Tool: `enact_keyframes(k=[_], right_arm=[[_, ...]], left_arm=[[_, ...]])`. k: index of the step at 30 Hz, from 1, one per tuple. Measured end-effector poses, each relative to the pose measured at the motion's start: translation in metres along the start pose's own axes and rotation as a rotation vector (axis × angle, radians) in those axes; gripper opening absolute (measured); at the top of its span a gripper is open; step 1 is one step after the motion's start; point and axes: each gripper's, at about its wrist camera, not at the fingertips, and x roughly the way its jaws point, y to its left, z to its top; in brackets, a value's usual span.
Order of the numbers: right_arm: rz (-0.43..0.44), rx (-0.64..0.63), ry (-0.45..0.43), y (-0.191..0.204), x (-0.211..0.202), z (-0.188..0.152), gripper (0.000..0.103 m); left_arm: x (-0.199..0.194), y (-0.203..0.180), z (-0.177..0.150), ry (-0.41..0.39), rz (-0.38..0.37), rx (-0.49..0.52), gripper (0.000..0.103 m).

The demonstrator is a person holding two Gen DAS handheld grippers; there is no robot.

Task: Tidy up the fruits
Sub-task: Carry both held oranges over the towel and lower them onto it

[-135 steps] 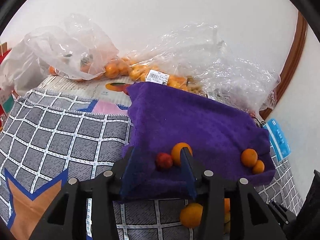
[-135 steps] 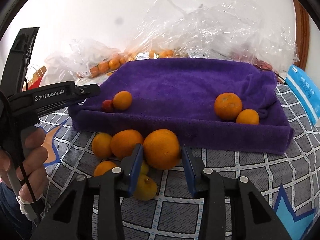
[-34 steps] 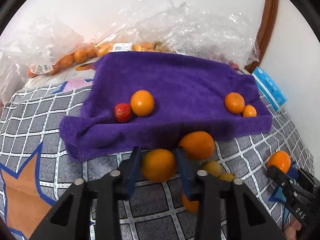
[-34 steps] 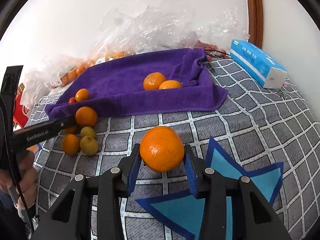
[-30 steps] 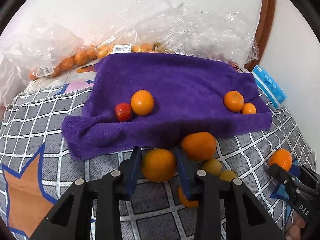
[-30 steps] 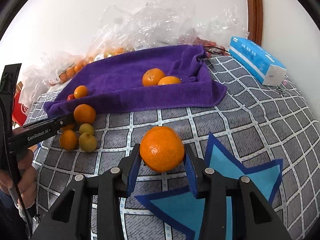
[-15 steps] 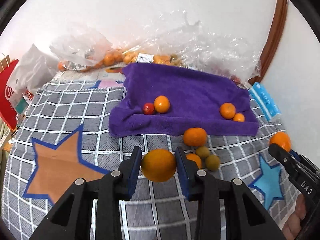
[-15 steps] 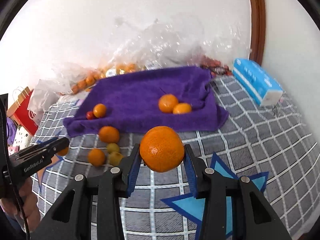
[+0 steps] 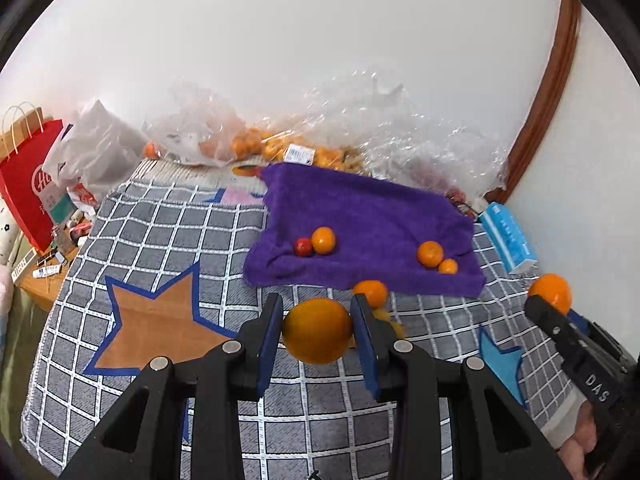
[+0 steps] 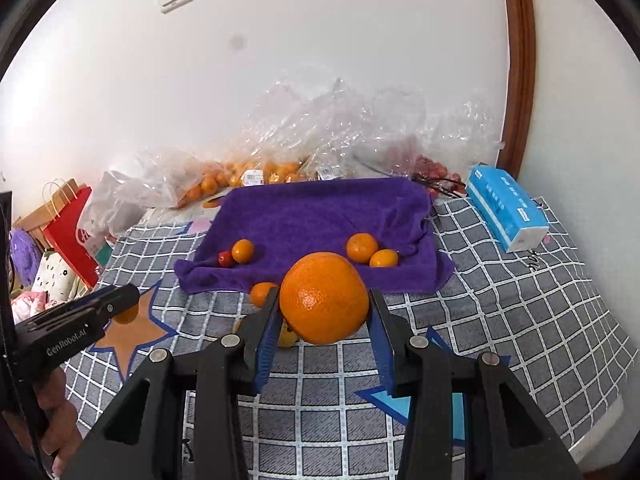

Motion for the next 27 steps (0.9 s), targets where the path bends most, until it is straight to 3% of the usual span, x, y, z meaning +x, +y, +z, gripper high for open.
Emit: enact_keyframes(k=[14,27], right_arm=[[0.015,0.042,0.006,-0.007,0.008,0.023,0.041],[0.011,0.027,-0.015,-0.026,0.07,0.068,0.041]], left_arm=[[-0.004,-0.007,0.027,-0.024,-0.018,-0.003,0.033],[0.051,-0.001,0.075,-0.021,0.024,0.0,0.033]])
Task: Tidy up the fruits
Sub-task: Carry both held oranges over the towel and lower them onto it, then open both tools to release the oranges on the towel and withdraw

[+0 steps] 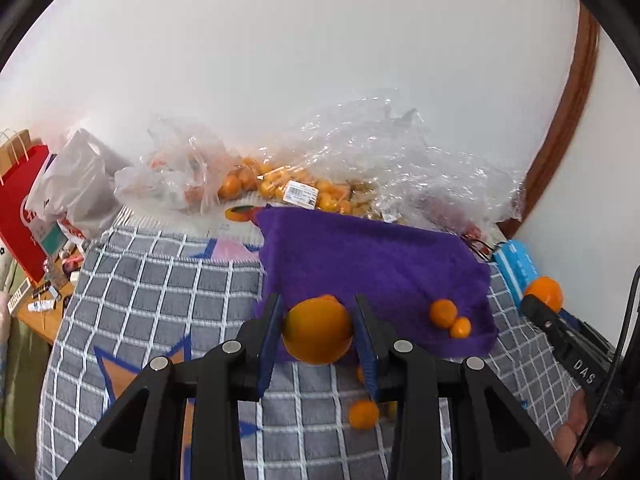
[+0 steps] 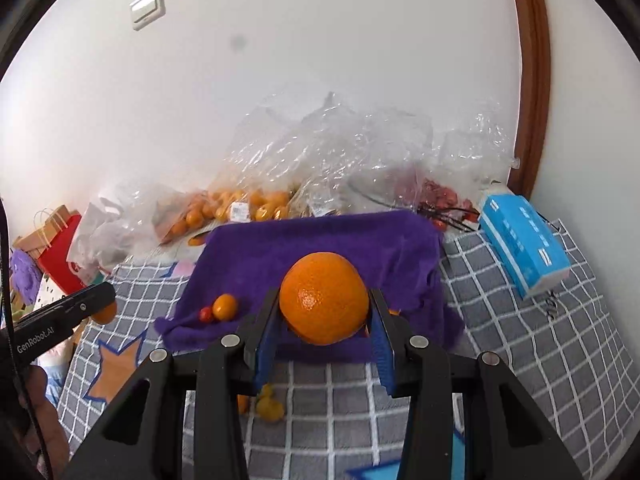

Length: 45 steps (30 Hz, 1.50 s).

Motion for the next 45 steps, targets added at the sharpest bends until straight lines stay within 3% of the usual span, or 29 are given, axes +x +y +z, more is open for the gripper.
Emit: enact_keyframes(k=[10,23,45], right_arm=[[-0.031,-0.001,0.013,-0.026,0.057,0.018,0.041],[-0.042,0.051,0.135,-0.055,0.137,-0.002,0.041],[-0.059,0.03,0.184,-0.048,0.178,-0.007,0.041]], left_arm=[[0.057,0.01,0.028,0.026,0.054,-0.011,0.033],[0.129,0.0,0.018,0.117,0.044,0.012,0.034],[0.177,0.005,0.011,0.216,0.018,-0.022,0.034]])
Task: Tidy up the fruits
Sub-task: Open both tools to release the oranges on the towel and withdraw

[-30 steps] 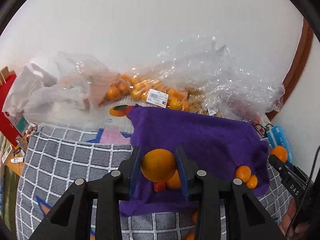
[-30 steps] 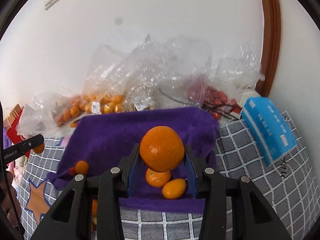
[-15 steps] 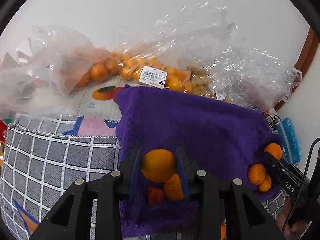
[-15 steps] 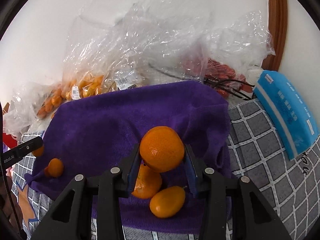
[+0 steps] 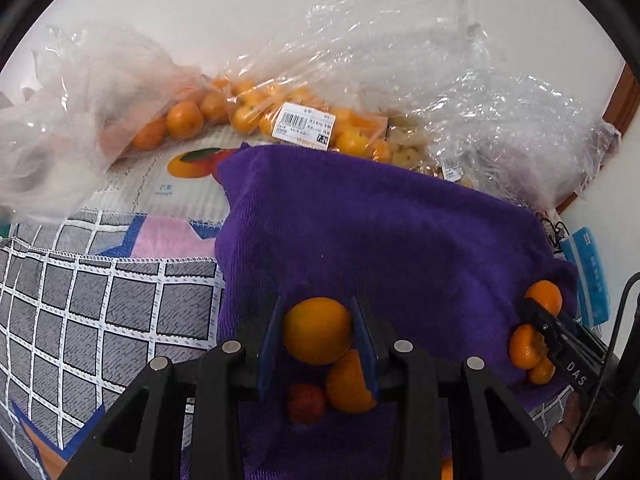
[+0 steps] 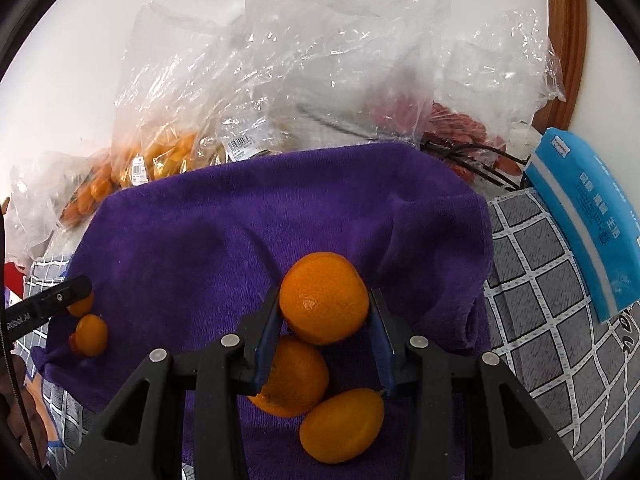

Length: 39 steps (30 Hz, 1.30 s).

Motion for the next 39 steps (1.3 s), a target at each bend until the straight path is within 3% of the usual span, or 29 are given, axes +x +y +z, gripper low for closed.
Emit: enact_keyframes(k=[9,13,19,31,34,39], right_arm=[[-0.005,0.005,-0.006,0.003,-0.006,0.002,0.044],[-0.007,0.017,-0.05,0.006,-0.028,0.003,0.049],[-0.011,-0.007,-0.106,0.017,-0.07,-0.003,0.052],[-0.044,-0.023,-0.166,0.015,-0.159,-0.075,0.052],[-0.045,0.017,-0.186,0.007,-0.181,-0.093,0.052],[-0.089,-0.001,-0.189,0.006,-0.206,-0.111,0.052]], left_arm=[[-0.001,0.008,-0.003,0.025,-0.026,0.004,0.034],[-0.019,0.008,-0.004,0.013,-0.032,0.005,0.046],[-0.06,0.001,-0.02,-0.039,-0.02,0.006,0.049],[-0.135,-0.012,-0.097,-0.12,0.012,0.052,0.049],[-0.152,-0.01,-0.116,-0.165,0.066,0.042,0.049],[-0.163,-0.009,-0.135,-0.147,0.014,0.02,0.049]])
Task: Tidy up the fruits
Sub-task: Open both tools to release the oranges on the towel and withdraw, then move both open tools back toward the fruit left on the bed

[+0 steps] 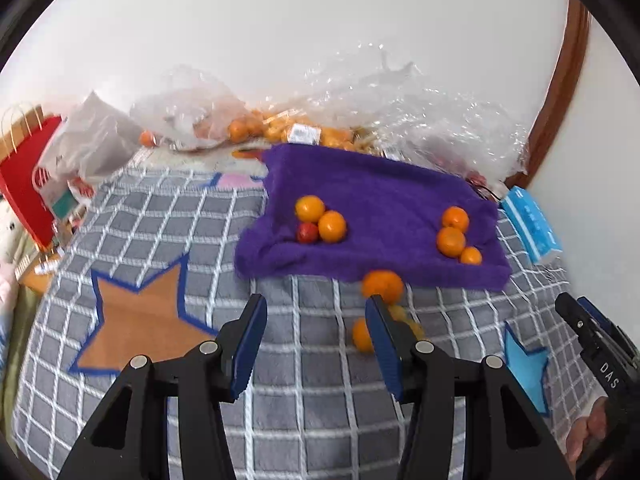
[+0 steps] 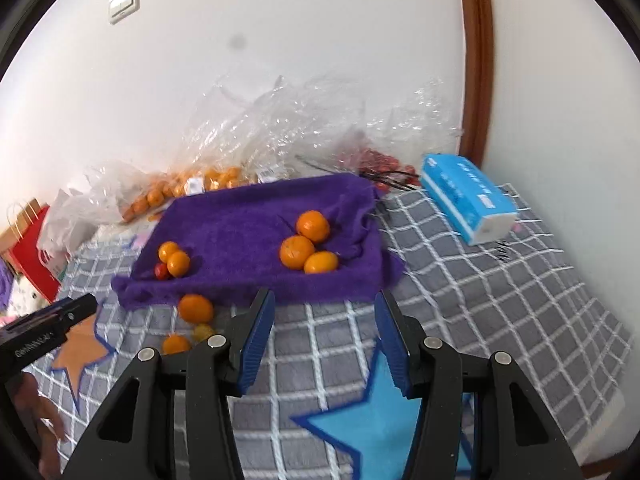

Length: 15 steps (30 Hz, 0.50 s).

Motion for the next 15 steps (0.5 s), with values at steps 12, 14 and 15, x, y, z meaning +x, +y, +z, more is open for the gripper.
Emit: enact_keyframes(k=[12,14,15], right_arm=[[0.083,-0.045,0.006,0.01,-0.016,-0.021,0.052],[0.097,-0.047,0.016,0.014,-0.009,-0.025,0.052],[0.104,-0.045,0.019,0.016,-0.007,-0.026,0.052]], left_arm=[[-0.013,-0.001,-0.018,-0.032,-0.012,0.028,0.049],[-0.009,0.003,-0.019,-0.023,-0.014,0.018,0.05],[-0.005,0.005,-0.019,-0.014,-0.006,0.015,0.05]])
